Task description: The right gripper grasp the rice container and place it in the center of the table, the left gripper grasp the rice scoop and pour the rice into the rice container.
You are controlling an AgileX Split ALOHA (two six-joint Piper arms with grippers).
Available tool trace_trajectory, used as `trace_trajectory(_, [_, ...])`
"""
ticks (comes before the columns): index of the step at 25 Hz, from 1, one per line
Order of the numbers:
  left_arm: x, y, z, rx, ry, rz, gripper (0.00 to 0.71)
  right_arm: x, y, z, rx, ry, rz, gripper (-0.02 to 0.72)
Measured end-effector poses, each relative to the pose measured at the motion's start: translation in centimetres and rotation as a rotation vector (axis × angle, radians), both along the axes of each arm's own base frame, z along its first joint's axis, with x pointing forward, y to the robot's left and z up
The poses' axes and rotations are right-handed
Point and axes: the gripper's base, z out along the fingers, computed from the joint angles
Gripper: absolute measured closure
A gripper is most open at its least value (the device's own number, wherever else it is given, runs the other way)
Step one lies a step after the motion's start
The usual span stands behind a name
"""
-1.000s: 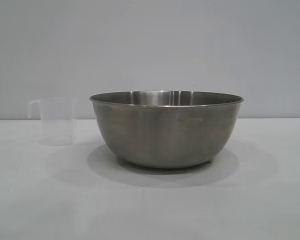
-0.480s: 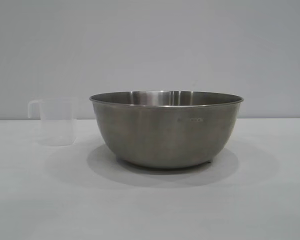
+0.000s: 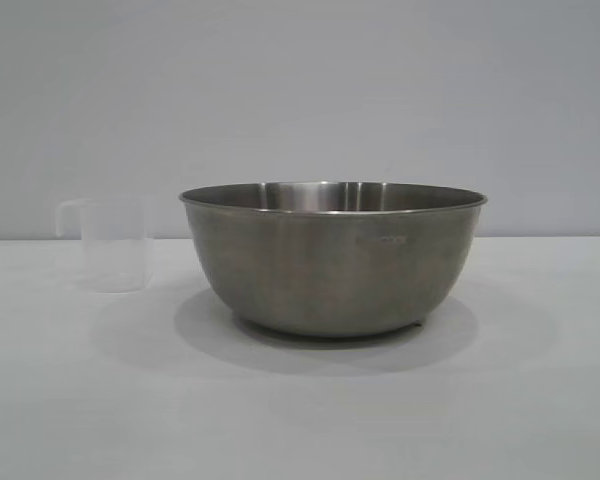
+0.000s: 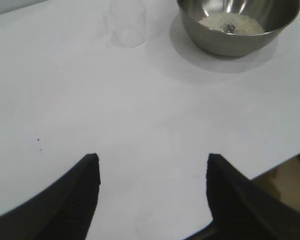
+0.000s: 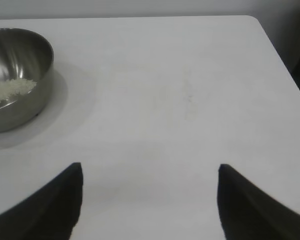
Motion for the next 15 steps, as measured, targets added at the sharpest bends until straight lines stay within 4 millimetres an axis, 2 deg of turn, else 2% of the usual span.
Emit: trace_trajectory(15, [0.03,-0.01,0.05,-0.002,-0.007,0.000,0.319,0.00,0.00,0.00,0.000,0.000,0.000,0.225])
